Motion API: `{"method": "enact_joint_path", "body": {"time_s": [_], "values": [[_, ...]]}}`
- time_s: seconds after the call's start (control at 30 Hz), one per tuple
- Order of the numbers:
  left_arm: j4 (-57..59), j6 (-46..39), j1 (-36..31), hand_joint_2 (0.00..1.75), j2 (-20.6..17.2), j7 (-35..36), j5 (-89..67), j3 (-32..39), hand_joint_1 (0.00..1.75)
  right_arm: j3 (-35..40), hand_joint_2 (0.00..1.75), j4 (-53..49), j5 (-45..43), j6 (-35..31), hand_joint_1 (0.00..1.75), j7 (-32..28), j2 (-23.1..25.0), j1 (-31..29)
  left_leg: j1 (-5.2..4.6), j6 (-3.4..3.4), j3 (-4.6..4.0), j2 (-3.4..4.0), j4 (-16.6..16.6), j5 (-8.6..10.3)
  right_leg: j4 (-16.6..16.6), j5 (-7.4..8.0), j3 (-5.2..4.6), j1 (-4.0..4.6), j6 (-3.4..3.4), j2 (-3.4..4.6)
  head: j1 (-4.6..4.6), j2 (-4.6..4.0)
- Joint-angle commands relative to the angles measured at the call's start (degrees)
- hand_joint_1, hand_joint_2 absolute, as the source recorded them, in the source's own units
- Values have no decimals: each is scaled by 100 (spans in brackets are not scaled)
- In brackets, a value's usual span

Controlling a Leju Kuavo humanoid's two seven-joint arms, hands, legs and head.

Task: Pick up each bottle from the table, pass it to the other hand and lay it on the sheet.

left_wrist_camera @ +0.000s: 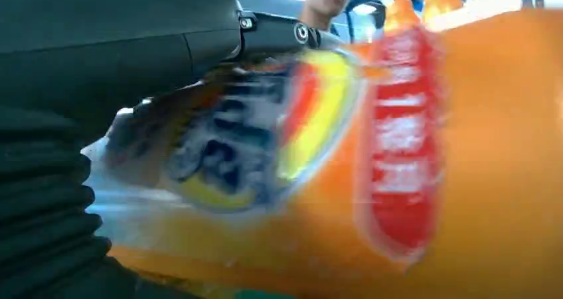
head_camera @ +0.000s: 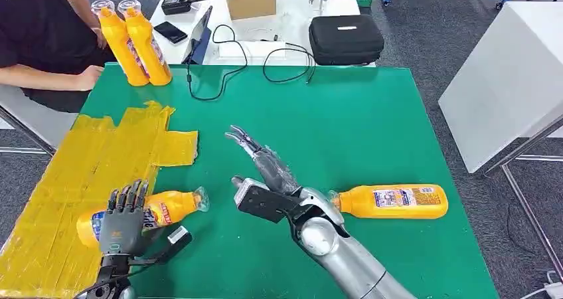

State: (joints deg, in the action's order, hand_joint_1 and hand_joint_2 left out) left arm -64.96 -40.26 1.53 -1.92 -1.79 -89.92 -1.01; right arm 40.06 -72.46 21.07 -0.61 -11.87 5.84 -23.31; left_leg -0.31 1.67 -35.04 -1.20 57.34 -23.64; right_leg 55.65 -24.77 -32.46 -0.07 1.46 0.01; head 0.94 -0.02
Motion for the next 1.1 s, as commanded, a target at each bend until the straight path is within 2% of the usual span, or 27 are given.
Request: {"method": "enact_joint_path", "body": {"time_s": [0.03, 0.13, 0.17, 0.27, 0.3, 0.33, 0.47, 0.5, 0.53, 0.57, 0.63, 0.67, 0.7, 0.8, 0.9, 1.0, 1.1], "values": [[-398, 26, 154, 0, -383, 421, -8, -464, 0, 109, 0, 96, 387, -215, 0, 60, -624, -115, 5, -10, 23, 6, 3, -11, -7, -9, 30, 5, 3, -4, 2, 0], [-1048, 26, 498, 0, -294, 349, -8, -36, 0, -197, 0, -552, 569, -466, 0, -11, -1271, 321, 8, -7, 17, -4, 5, -12, -10, -10, 31, 8, 4, -14, -2, 0], [-1386, 26, 670, 0, -143, 199, 0, 257, 0, -392, 175, -1022, 782, -631, 0, 10, -1697, 710, 8, -5, 12, -12, 3, -9, -13, -9, 27, 9, 4, -20, 0, 0], [-2372, 26, 1072, 0, 502, -931, 458, 1463, 0, -1505, 175, -2386, 1140, -933, 0, -102, -2645, 2354, 8, 0, 8, -52, 2, -6, -23, -14, 34, 9, 7, -55, -2, 0], [-2598, 26, 1073, 0, 851, -1597, 811, 1981, 0, -1867, 175, -2693, 1235, -960, 0, -185, -2745, 2805, 9, 0, 19, -64, 6, -14, -27, -25, 52, 10, 10, -71, -2, 0], [-2644, 26, 1112, 0, 967, -1867, 893, 2179, 0, -2068, 175, -2938, 1188, -980, 0, -312, -2900, 3187, 11, 2, 9, -79, 6, -11, -30, -24, 44, 11, 10, -83, 0, 0], [-2644, 26, 1112, 0, 967, -1867, 893, 2179, 0, -2068, 175, -2938, 1188, -980, 0, -312, -2900, 3187, -12, 11, -10, -52, 13, -26, -15, -32, 26, -9, 23, -53, 2, 0], [-2756, 26, 776, 0, 1622, -3091, 1438, 3231, 0, -2262, 175, -3192, 1440, -958, 0, -110, -2794, 3334, -12, 12, -18, -37, 10, -29, -15, -24, 15, -8, 22, -38, 4, 0], [-2742, 26, 595, 0, 1939, -3821, 1950, 3822, 0, -2468, 175, -3424, 1445, -1020, 0, -66, -2878, 3645, -14, 11, -6, -22, 16, -41, -10, -29, 24, -10, 21, -30, -4, 0], [-2892, 26, 709, 0, 1864, -3821, 2640, 3719, 0, -2712, 175, -3733, 1492, -1085, 0, 8, -3003, 4046, -11, 4, 10, -7, 21, -53, -7, -34, 33, -7, 19, -17, -4, 0], [-3212, 26, 1113, 0, 1677, -3821, 4140, 3471, 0, -3153, 175, -4360, 1552, -1247, 0, 111, -3212, 4927, -12, 6, -6, -56, 20, -45, -10, -40, 24, -11, 23, -62, -4, 0], [-3488, 397, 1263, 0, 1595, -3821, 5029, 3412, 0, -3345, 175, -4624, 1678, -1302, 0, 184, -3239, 5282, -10, 5, 1, -41, 20, -47, -10, -39, 24, -11, 22, -53, -2, 0], [-3665, 687, 1310, 0, 1615, -3821, 5366, 3454, 0, -3452, 175, -4789, 1771, -1312, 0, 235, -3227, 5480, -13, 6, 11, -64, 22, -55, -8, -58, 42, -14, 22, -78, 0, 0], [-3872, 1134, 1339, 0, 1684, -3821, 5566, 3348, 0, -3737, 175, -5011, 1943, -1248, 0, 455, -3202, 5667, -9, 5, 16, -37, 29, -66, -1, -59, 40, -11, 20, -43, -7, 0], [-3834, 1038, 1358, 0, 1713, -3821, 5369, 2973, 0, -3991, 175, -4884, 2165, -1068, 0, 612, -3050, 5584, -15, 9, -1, -32, 6, -41, -16, -32, 18, -18, 23, -34, -4, 0], [-3753, 1090, 1297, 0, 1668, -3821, 5511, 2439, 0, -4228, 175, -4140, 2336, -698, 0, 720, -2787, 5116, -9, 8, 18, -23, 2, -44, -27, -35, 36, -11, 31, -25, -2, 0], [-3801, 1466, 1155, 0, 1608, -3673, 5951, 1899, 0, -4628, 175, -3154, 2677, -520, 0, 637, -2269, 4626, -9, 10, 28, -13, -6, -38, -36, -24, 28, -10, 30, -23, -2, 0]]}}
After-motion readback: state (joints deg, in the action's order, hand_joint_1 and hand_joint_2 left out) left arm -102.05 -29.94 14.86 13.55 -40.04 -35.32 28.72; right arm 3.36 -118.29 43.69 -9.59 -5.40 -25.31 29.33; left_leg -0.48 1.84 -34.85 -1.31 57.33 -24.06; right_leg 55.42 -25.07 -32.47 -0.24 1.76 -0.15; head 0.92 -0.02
